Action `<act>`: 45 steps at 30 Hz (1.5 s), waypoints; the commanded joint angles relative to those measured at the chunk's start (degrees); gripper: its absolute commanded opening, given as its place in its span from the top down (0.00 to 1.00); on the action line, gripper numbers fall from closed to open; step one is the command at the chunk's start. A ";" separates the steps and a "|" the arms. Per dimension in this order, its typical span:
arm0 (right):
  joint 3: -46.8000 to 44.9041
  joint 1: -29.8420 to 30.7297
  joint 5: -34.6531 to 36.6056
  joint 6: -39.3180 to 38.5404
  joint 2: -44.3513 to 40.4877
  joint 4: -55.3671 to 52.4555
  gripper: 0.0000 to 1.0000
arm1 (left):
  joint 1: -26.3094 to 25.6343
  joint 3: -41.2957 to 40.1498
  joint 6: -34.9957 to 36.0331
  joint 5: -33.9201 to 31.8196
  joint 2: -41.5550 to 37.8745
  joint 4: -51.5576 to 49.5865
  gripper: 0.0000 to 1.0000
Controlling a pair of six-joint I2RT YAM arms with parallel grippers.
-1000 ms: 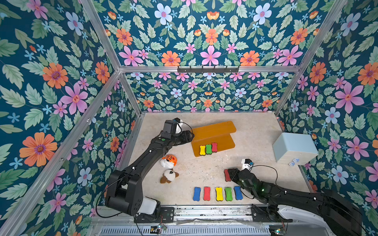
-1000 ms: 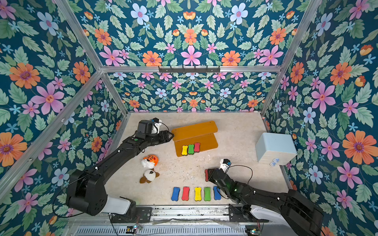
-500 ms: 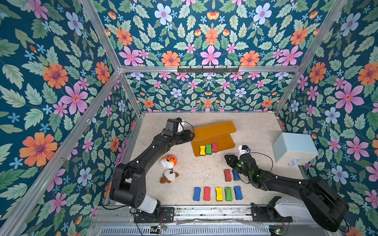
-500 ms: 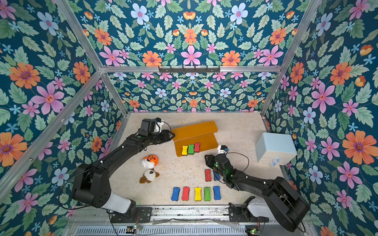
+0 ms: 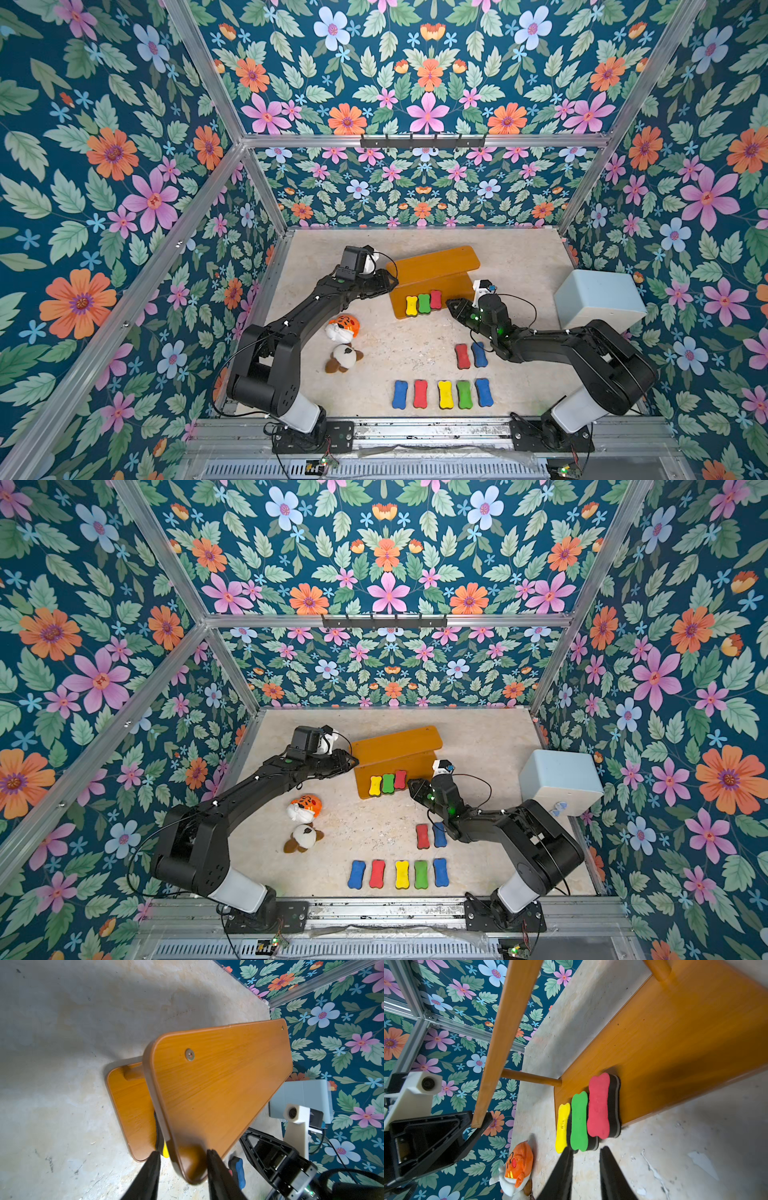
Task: Remove the whiteboard erasers from the shelf
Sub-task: Pick up the whiteboard eraser from the shelf.
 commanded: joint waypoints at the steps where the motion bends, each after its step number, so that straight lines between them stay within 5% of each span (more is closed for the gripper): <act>1: 1.04 -0.20 -0.32 -0.04 1.91 3.86 0.71 | 0.01 0.41 0.58 0.59 0.39 0.57 0.60; 35: 10.70 -2.18 -2.65 -1.03 16.86 2.23 0.67 | 0.16 -0.15 2.26 0.91 0.34 0.06 0.61; 45: 9.79 -2.33 -3.83 -1.17 17.85 4.07 0.83 | 0.11 -0.07 2.59 0.39 -0.99 -0.11 0.49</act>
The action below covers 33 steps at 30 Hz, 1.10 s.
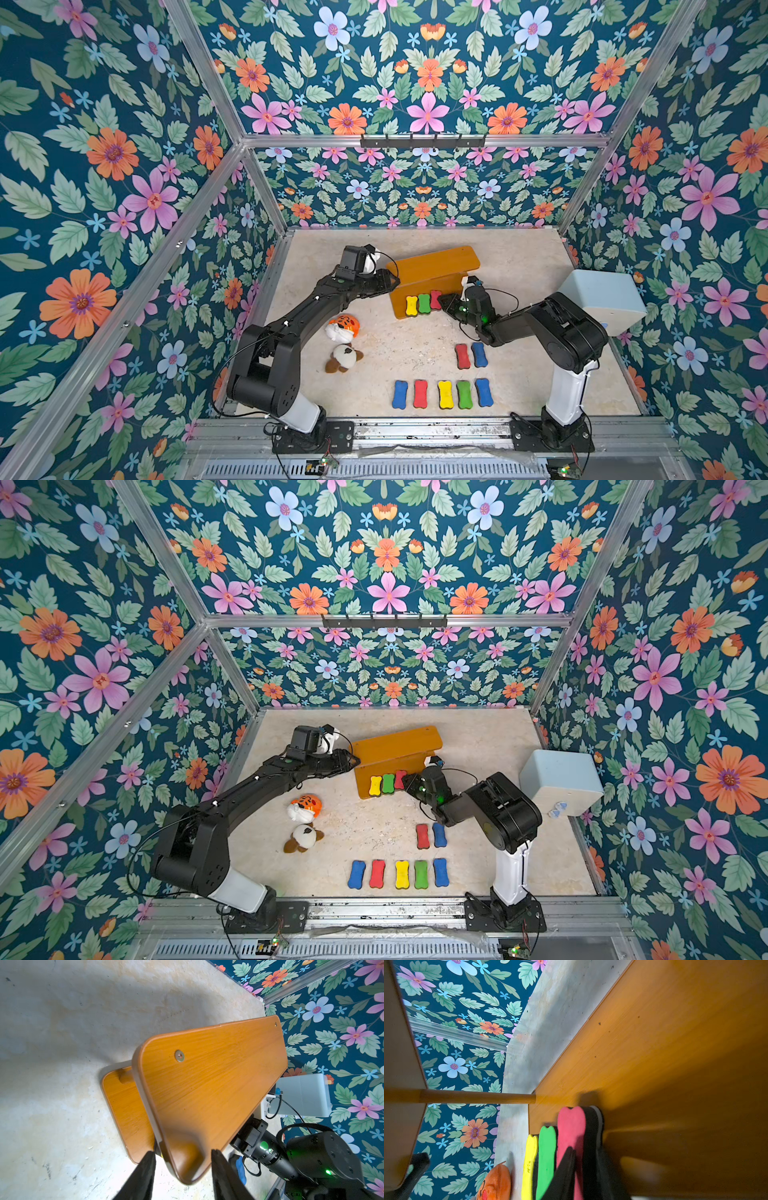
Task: Remove the whiteboard erasers from the shelf
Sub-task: Pick up the whiteboard eraser from the shelf, then place the whiteboard eraser at the center of the board.
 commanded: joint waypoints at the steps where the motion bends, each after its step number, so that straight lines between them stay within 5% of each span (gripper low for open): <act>1: -0.21 0.05 -0.87 -0.96 0.47 0.22 0.85 | 0.04 0.00 0.78 -0.61 -0.77 -0.67 0.48; 9: -0.56 -0.01 -0.51 -1.63 -1.86 -1.04 1.00 | 0.19 0.11 1.29 -1.15 -1.61 -1.13 0.45; 19: -5.90 1.61 3.76 -1.14 -11.47 -4.75 1.00 | 0.31 0.65 2.07 -2.85 -2.72 -3.24 0.44; 33: -21.23 23.57 25.36 11.13 -34.93 -20.75 1.00 | 0.15 -0.75 1.00 -4.03 -5.31 -2.23 0.43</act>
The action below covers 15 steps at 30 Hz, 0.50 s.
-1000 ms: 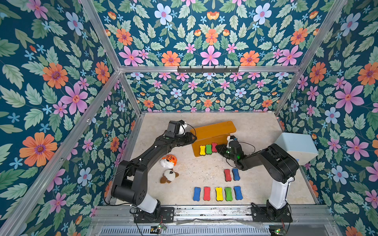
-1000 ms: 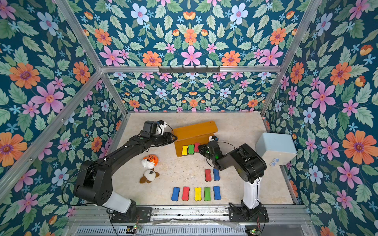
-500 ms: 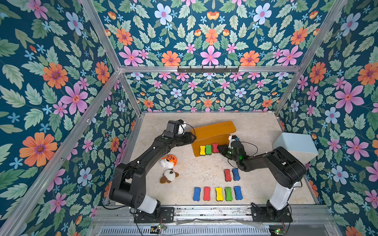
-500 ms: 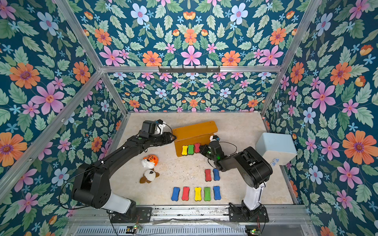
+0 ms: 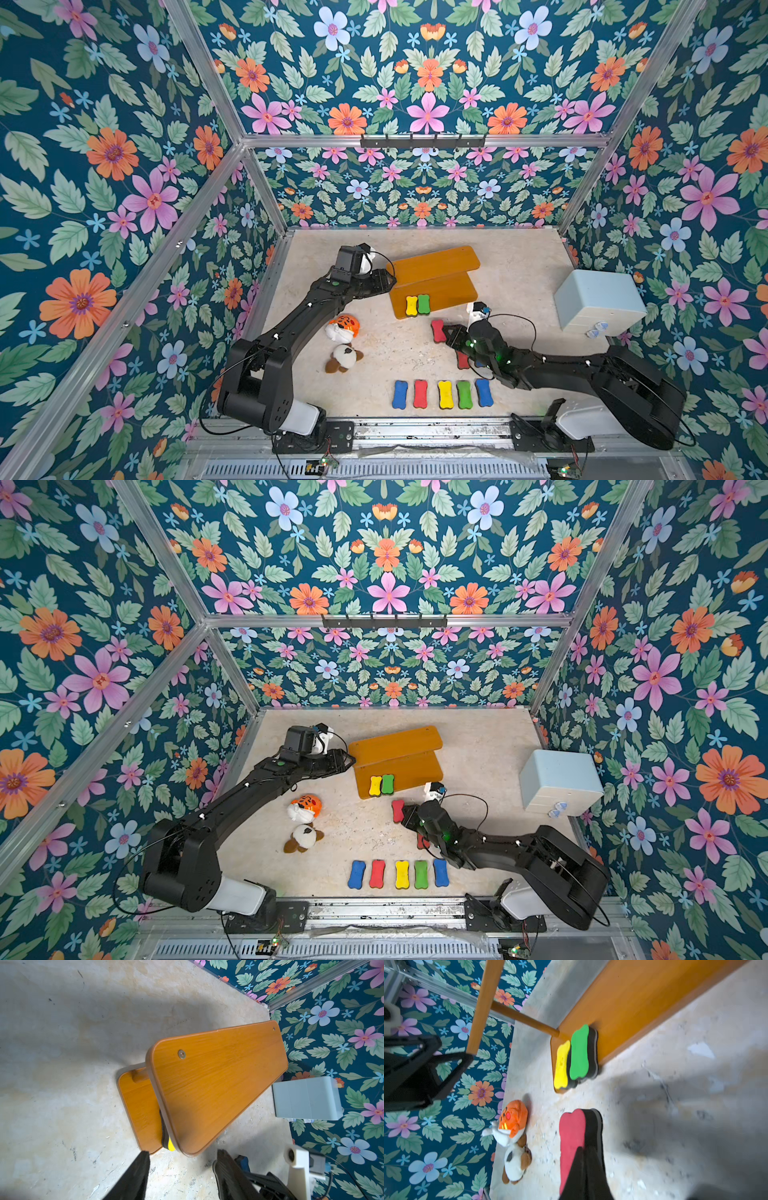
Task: Remove the whiteboard erasers from the shelf
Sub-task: Place the whiteboard eraser at the center of the board.
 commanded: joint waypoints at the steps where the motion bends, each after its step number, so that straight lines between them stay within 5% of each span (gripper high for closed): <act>1: -2.09 4.17 8.27 6.09 -2.70 -5.23 1.00 | 0.03 -0.20 -0.19 -0.15 -0.56 1.10 0.42; 15: -4.55 9.92 10.71 11.31 -2.49 -8.01 1.00 | 0.01 -0.70 -0.46 0.13 -0.86 1.42 0.42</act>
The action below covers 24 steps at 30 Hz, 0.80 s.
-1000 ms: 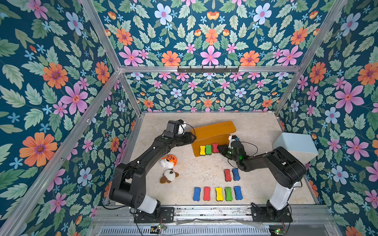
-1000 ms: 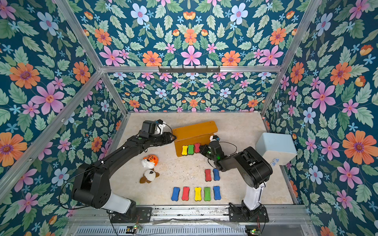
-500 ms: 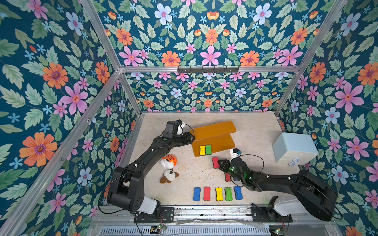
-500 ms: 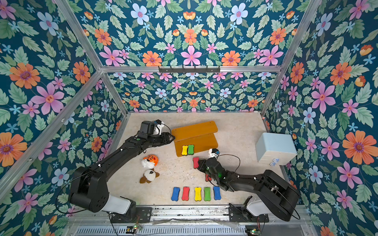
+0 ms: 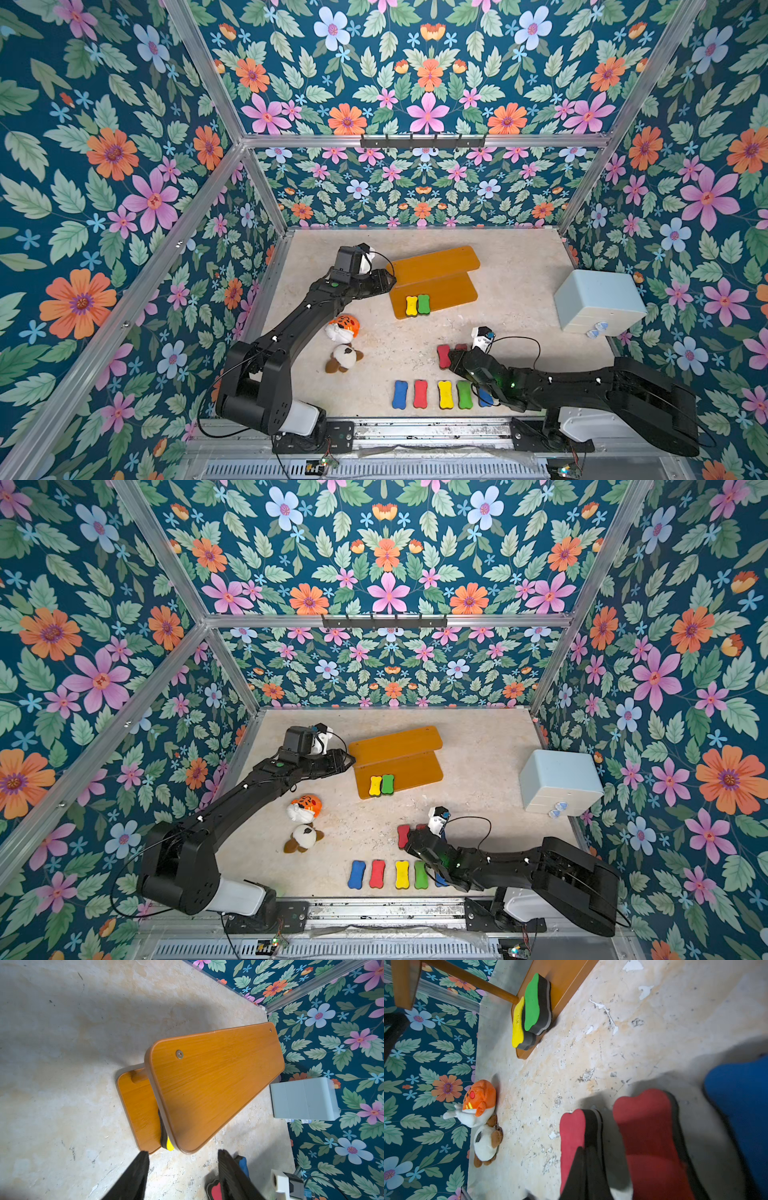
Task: Remove the whiteboard erasers from the shelf
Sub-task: Place the whiteboard eraser at the center of the board.
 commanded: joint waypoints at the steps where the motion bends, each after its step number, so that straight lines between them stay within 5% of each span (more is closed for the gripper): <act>1: -0.13 0.13 1.28 0.69 -0.16 -0.77 1.00 | 0.08 -0.08 -0.06 0.08 -0.34 0.98 0.41; 24: 0.79 0.17 -1.03 -0.79 -0.04 -3.31 0.82 | 0.08 0.03 -0.06 -0.05 0.36 1.09 0.41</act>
